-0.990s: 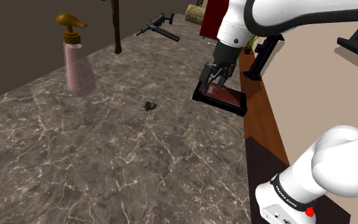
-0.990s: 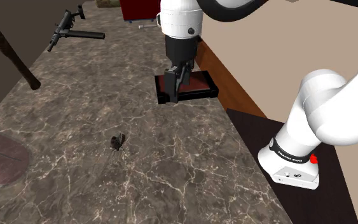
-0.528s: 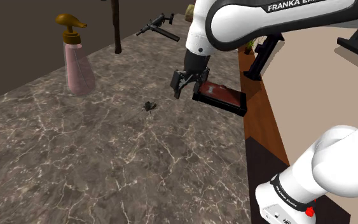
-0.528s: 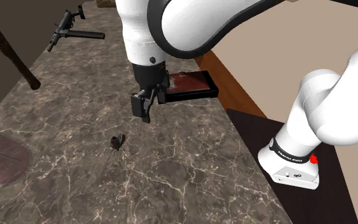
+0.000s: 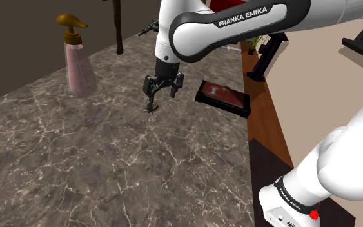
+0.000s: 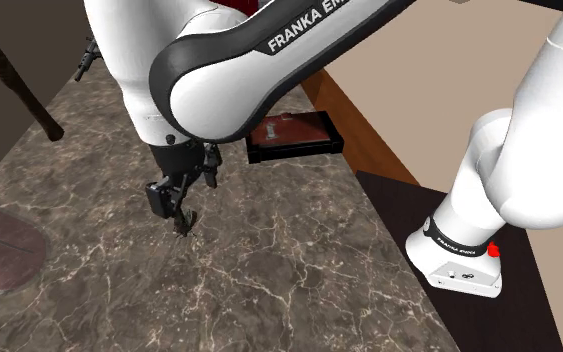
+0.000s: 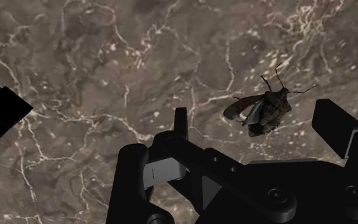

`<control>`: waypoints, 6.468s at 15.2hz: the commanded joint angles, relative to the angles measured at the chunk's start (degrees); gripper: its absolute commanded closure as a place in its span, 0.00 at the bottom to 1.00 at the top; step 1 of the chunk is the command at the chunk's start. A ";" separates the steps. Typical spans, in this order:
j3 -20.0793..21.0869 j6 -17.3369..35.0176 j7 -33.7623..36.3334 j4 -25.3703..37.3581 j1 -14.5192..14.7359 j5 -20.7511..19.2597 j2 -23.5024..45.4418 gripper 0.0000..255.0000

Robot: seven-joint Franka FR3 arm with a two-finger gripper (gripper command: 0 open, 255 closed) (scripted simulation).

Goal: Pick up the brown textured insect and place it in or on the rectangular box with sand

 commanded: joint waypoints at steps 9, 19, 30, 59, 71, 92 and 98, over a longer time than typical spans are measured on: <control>-0.16 4.31 4.70 4.87 1.89 -4.47 9.74 0.00; -0.26 5.34 4.89 4.43 1.97 -4.76 10.37 1.00; -0.13 4.02 4.66 5.02 1.88 -4.40 9.59 1.00; -3.83 -7.70 -8.32 1.57 -4.56 2.04 -6.43 1.00; -13.24 -6.46 -25.55 -9.44 -11.75 3.21 -15.93 1.00; -21.67 2.33 -39.18 -17.17 -17.58 1.72 -14.56 1.00; -21.68 3.16 -39.21 -17.63 -17.58 1.75 -14.19 1.00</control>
